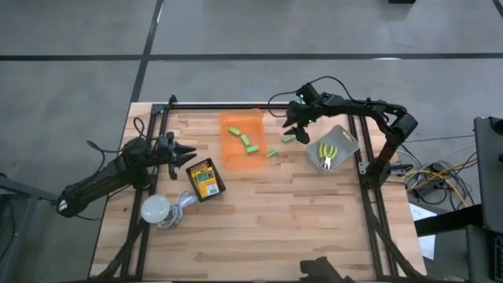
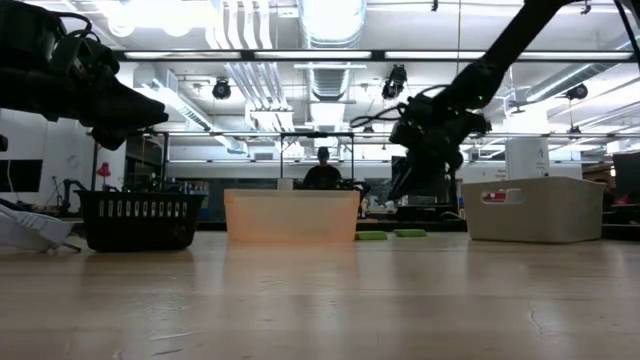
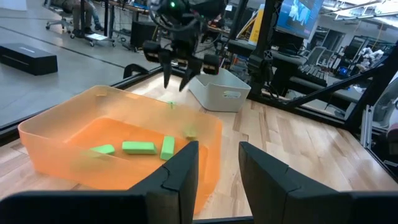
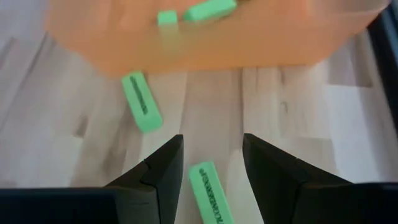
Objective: Pick & Place School Supplies
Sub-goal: Put the green eraser into the orange bin
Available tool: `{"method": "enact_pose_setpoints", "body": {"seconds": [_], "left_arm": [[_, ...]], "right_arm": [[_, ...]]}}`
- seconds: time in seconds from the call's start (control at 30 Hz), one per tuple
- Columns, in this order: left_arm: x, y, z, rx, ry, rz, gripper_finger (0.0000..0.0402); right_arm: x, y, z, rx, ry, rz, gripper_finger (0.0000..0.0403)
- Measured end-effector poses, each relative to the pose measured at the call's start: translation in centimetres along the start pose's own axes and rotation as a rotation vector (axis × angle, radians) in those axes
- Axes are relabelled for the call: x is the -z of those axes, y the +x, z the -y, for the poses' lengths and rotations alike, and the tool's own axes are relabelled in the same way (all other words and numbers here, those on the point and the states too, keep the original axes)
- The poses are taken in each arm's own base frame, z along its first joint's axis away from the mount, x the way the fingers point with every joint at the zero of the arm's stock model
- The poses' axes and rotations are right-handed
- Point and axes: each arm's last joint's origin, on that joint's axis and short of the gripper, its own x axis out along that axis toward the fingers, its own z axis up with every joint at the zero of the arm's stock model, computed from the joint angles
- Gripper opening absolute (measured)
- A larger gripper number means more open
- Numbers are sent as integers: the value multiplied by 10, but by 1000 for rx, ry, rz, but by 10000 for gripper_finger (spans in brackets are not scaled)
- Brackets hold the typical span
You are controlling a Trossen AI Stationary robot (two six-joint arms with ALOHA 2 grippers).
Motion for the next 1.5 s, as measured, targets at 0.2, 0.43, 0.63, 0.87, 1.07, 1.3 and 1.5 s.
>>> {"method": "enact_pose_setpoints", "body": {"seconds": [0.2,0.43,0.63,0.87,1.07,1.3,1.5], "left_arm": [[0,0,0,0,0,0,119],[0,0,0,0,0,0,119],[0,0,0,-1,0,-1,119],[0,0,0,-1,0,-1,119],[0,0,0,0,0,-1,119],[0,0,0,-1,0,-1,119],[0,0,0,-1,0,-1,119]], "right_arm": [[22,10,-7,20,-115,1,163],[36,13,-8,71,-149,-22,163],[35,13,-7,85,-150,-27,160],[29,11,-6,82,-101,-27,160],[17,5,-1,72,-94,-35,160],[3,-2,8,134,-219,-93,160],[12,10,16,97,-233,-116,160]]}}
